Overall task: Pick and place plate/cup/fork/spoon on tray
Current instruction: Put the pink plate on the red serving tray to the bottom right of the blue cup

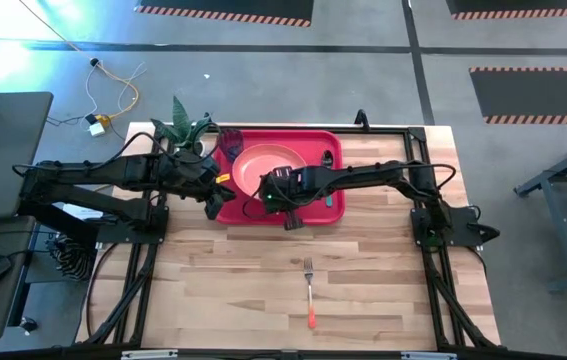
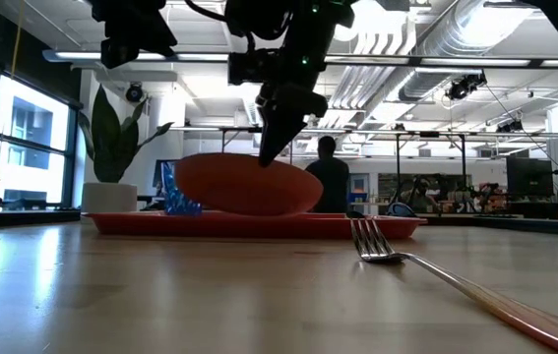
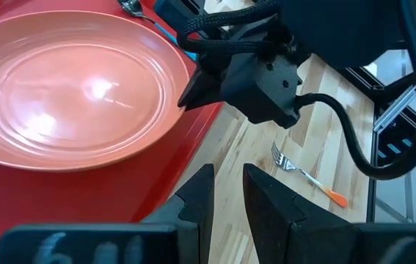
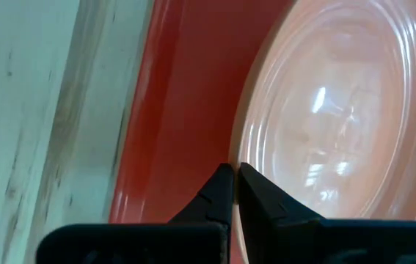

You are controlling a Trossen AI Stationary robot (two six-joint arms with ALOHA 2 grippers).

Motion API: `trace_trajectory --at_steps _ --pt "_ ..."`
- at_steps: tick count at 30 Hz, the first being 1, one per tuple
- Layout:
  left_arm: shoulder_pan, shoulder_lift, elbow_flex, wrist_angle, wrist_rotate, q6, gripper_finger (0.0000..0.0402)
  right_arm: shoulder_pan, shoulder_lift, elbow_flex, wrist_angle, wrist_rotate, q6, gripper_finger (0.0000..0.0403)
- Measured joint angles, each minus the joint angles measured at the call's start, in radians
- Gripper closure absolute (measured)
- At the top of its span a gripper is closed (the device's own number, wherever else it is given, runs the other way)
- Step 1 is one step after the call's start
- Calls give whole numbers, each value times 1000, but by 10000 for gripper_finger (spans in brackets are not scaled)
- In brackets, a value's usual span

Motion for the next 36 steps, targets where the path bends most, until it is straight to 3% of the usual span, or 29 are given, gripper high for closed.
trace_trajectory --at_steps 11,22,36 --pt "0 0 0 0 0 18 339 -5 0 0 -19 -71 -30 403" --pt "0 0 0 0 0 19 339 -13 6 -14 -34 -50 -30 403" --pt "0 0 0 0 0 19 339 -49 17 -11 -19 -186 -28 403"
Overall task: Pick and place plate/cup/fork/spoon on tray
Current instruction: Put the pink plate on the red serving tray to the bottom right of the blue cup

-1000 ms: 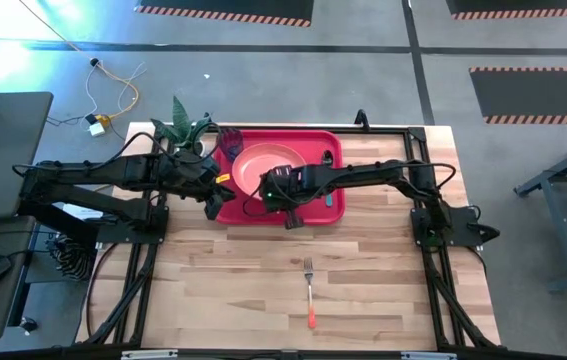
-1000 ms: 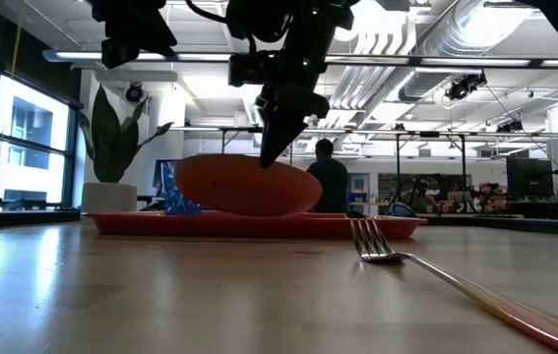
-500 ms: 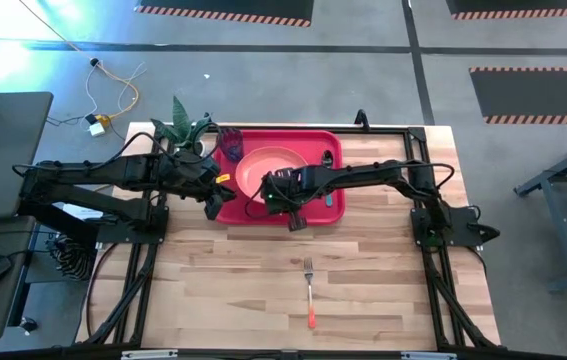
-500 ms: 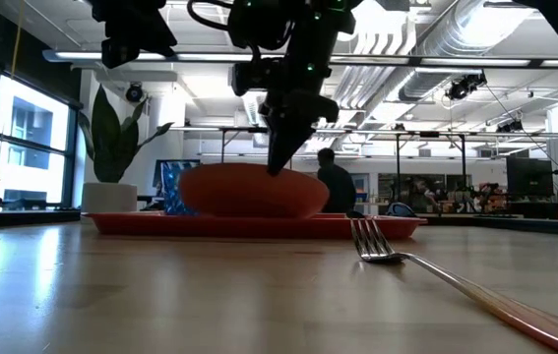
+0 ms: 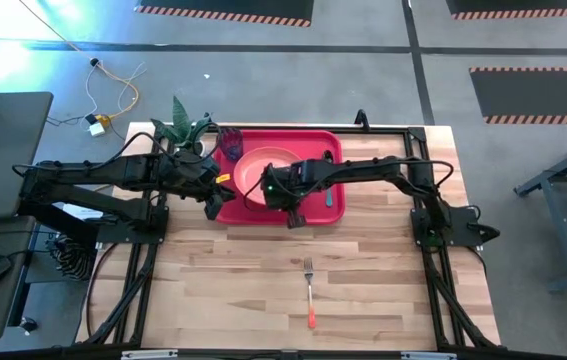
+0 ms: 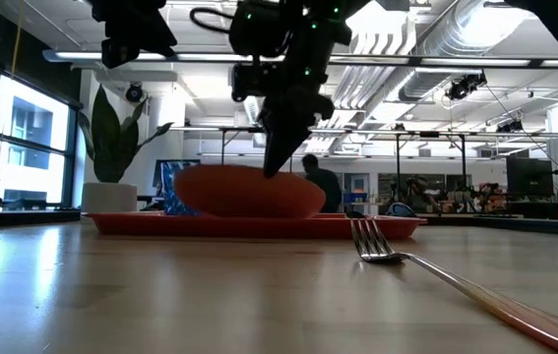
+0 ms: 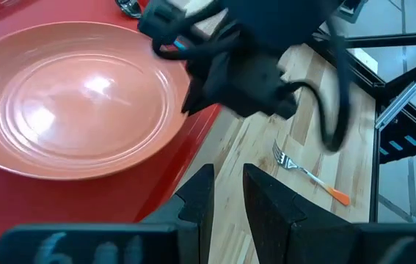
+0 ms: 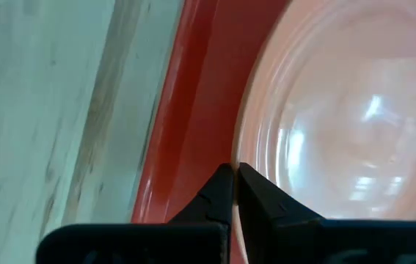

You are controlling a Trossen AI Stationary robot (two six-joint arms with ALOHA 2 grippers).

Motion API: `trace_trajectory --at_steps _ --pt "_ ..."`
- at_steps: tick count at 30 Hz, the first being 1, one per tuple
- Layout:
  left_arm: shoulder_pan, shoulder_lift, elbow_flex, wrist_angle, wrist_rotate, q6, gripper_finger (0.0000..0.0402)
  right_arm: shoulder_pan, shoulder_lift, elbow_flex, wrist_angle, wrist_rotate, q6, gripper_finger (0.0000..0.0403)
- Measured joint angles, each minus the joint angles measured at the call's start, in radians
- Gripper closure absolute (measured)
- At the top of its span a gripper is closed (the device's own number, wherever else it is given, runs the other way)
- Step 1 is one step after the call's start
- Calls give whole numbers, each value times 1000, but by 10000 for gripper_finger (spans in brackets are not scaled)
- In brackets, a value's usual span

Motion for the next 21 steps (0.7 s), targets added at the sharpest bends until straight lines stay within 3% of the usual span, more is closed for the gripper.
trace_trajectory --at_steps 21 --pt "0 0 1 -1 0 0 339 3 39 0 11 -32 -9 390"
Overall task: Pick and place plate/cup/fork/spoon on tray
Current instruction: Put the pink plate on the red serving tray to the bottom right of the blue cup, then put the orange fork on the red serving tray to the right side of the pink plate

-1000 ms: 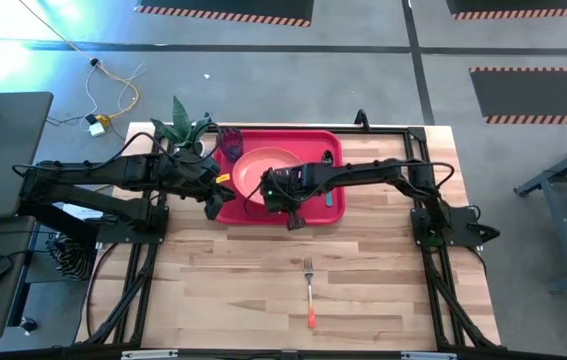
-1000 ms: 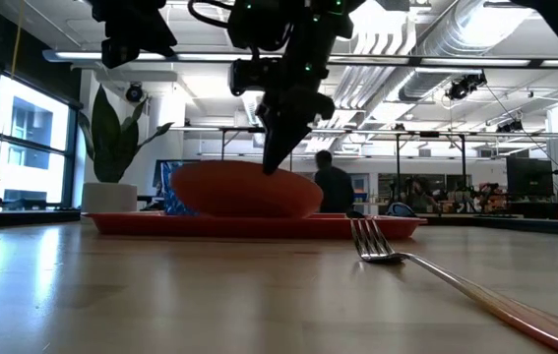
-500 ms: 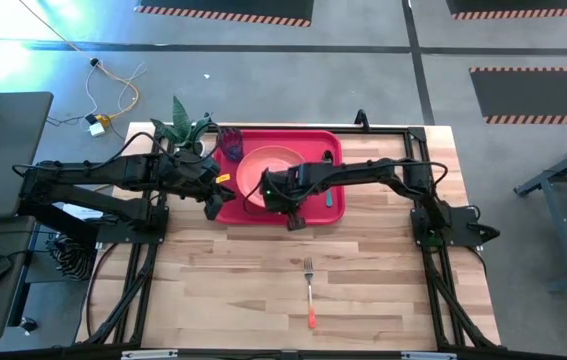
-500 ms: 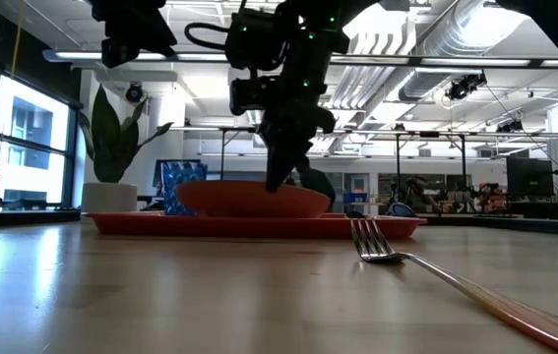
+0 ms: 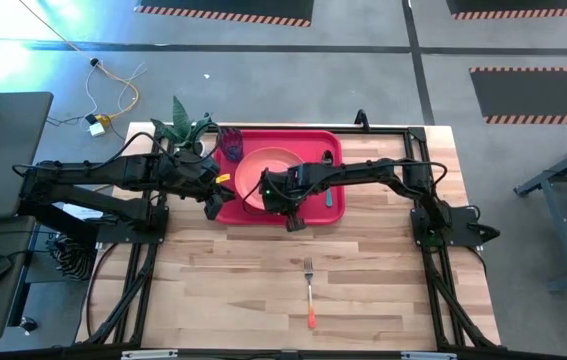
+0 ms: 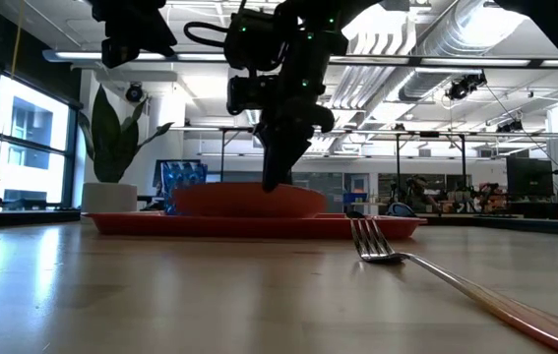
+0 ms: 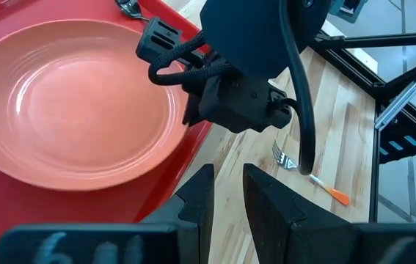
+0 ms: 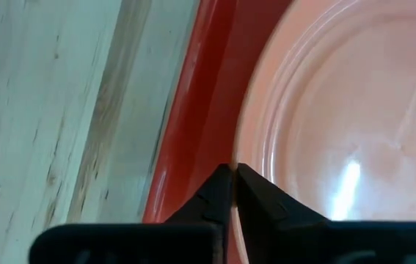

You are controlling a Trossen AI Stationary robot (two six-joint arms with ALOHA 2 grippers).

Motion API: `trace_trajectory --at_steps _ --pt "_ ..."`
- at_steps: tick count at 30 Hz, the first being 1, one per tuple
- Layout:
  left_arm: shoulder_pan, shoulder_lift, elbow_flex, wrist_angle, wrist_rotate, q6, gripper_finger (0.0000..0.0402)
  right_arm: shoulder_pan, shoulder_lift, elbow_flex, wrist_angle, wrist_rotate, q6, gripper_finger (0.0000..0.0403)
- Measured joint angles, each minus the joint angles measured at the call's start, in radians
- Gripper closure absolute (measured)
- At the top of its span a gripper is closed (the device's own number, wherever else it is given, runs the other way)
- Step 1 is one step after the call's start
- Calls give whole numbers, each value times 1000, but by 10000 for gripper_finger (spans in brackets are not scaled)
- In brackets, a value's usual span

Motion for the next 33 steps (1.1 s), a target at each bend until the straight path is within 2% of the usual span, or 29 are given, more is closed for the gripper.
trace_trajectory --at_steps 11,17,25,33 --pt "0 0 0 0 0 0 339 0 0 0 3 0 13 360" --pt "0 0 0 0 0 0 339 0 -16 0 -7 0 127 359" --pt "0 0 0 -7 5 39 339 22 -87 1 -95 -41 562 359" --pt "0 0 -1 -11 15 120 339 102 -132 2 -158 -128 978 359"
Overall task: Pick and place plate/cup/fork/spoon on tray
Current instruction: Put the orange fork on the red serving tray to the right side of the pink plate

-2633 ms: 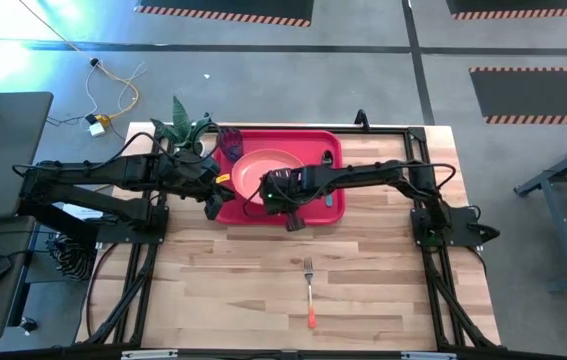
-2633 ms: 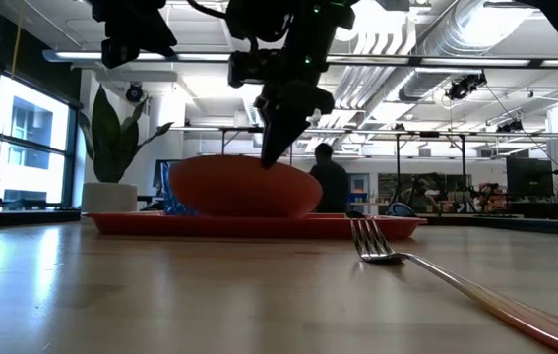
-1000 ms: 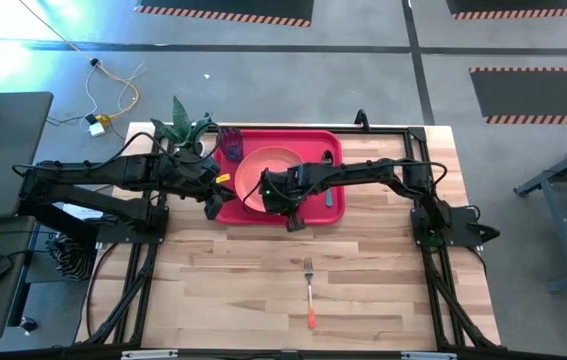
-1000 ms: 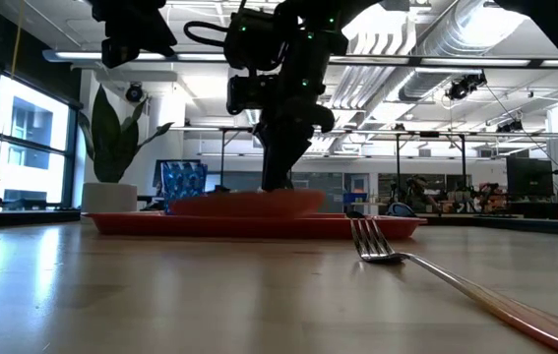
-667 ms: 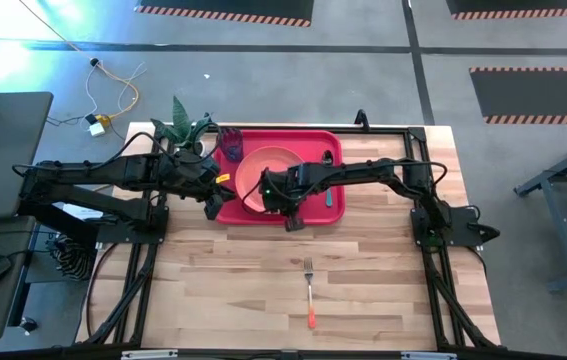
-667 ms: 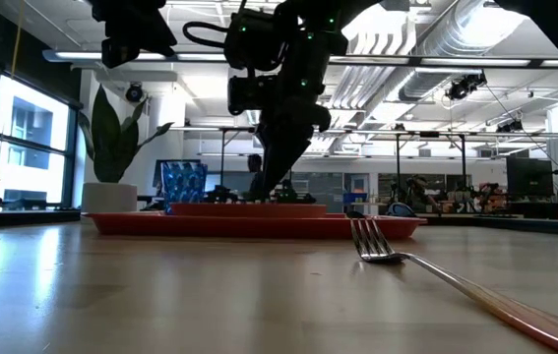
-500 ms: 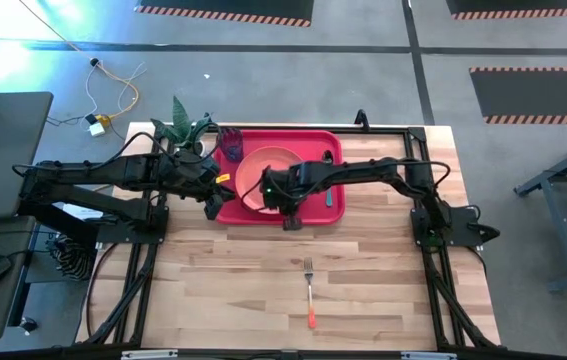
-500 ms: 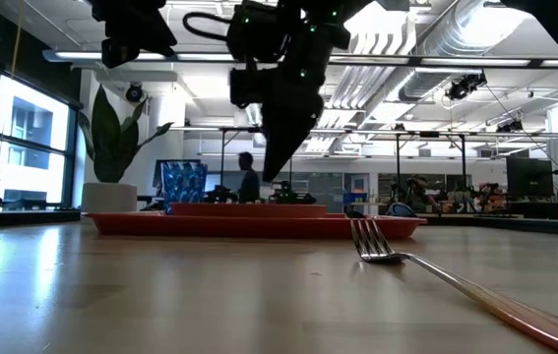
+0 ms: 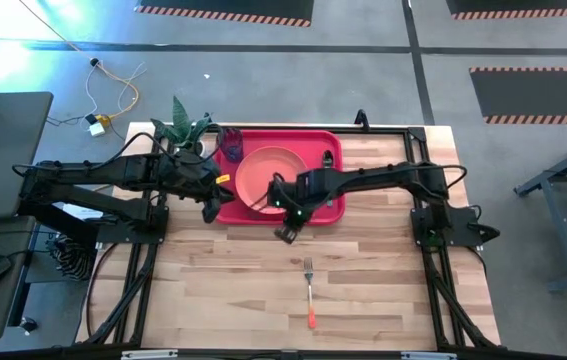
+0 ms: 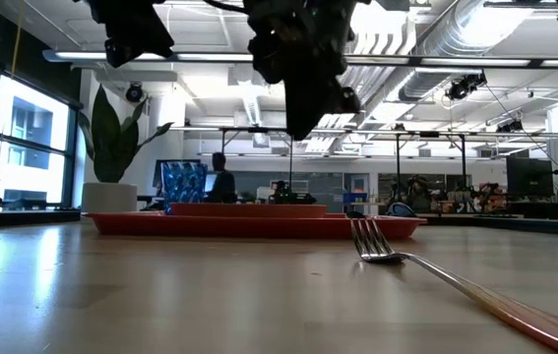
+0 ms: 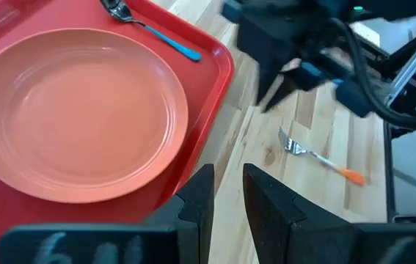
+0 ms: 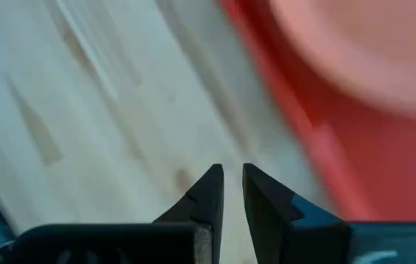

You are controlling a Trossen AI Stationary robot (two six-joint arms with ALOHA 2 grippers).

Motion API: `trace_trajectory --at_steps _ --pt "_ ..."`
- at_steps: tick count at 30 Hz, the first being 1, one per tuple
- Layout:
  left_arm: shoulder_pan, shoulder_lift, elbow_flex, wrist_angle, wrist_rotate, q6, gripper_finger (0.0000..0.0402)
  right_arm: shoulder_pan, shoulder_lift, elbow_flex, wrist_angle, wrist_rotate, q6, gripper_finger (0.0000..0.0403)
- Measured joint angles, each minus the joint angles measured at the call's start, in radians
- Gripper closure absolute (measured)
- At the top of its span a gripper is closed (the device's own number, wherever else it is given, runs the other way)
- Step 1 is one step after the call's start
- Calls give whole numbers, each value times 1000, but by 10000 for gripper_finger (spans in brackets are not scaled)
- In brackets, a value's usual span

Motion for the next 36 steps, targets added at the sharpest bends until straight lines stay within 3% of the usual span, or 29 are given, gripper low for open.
trace_trajectory --at_steps 4,17,28,33,36 --pt "0 0 0 -7 0 47 339 68 -1 0 -8 1 168 359" --pt "0 0 0 -10 0 132 339 254 -1 0 -25 159 662 359" --pt "0 0 0 -11 60 96 339 345 -1 -1 -26 163 752 356" --pt "0 0 0 -11 74 63 339 379 6 -2 -26 131 779 322" --pt "0 0 0 -10 74 32 339 406 15 -2 -21 172 827 292"
